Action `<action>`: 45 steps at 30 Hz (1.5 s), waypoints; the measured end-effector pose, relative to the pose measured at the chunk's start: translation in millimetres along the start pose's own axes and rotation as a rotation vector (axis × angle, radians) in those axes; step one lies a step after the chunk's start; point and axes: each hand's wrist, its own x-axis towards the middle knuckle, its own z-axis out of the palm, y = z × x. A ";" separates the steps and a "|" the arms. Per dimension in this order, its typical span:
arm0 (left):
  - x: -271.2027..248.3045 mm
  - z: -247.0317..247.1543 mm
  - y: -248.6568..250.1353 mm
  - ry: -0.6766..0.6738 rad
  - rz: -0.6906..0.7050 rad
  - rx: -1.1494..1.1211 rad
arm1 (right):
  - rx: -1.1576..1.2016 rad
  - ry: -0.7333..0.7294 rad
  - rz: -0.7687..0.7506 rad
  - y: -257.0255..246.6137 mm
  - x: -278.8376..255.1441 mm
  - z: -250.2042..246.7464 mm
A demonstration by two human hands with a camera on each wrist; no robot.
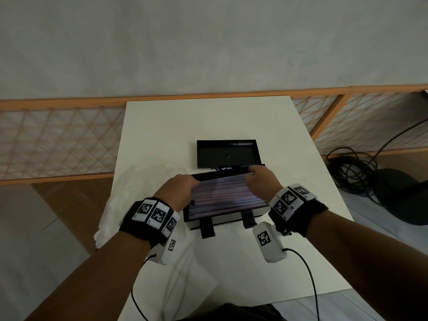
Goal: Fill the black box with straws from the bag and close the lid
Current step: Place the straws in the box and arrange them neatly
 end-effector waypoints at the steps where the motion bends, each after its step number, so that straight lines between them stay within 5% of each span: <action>1: 1.3 -0.2 0.8 -0.029 0.004 0.025 | 0.013 0.032 0.033 -0.7 1.2 -2.6; 8: 2.3 8.3 9.3 -0.138 0.050 0.176 | 0.034 -0.046 0.116 -1.3 8.7 0.7; 20: -3.3 13.4 6.8 -0.036 0.074 0.033 | 0.109 0.006 0.012 23.8 4.8 -9.8; 24: -6.7 12.4 10.0 -0.048 0.118 0.045 | -0.049 0.046 -0.098 26.8 -8.6 -23.6; 29: -3.4 14.1 12.7 -0.036 0.121 0.181 | -0.345 -0.209 -0.209 25.1 -19.3 -22.4; 37: -2.9 15.2 18.8 -0.004 0.050 0.033 | -0.303 -0.104 -0.250 22.8 -15.7 -27.7; 41: -4.9 18.5 17.0 -0.073 0.025 0.119 | -0.453 -0.265 -0.226 22.1 -13.2 -15.2; 45: -6.3 12.8 19.9 0.084 -0.029 -0.051 | -0.399 -0.184 -0.255 25.4 -7.7 -19.6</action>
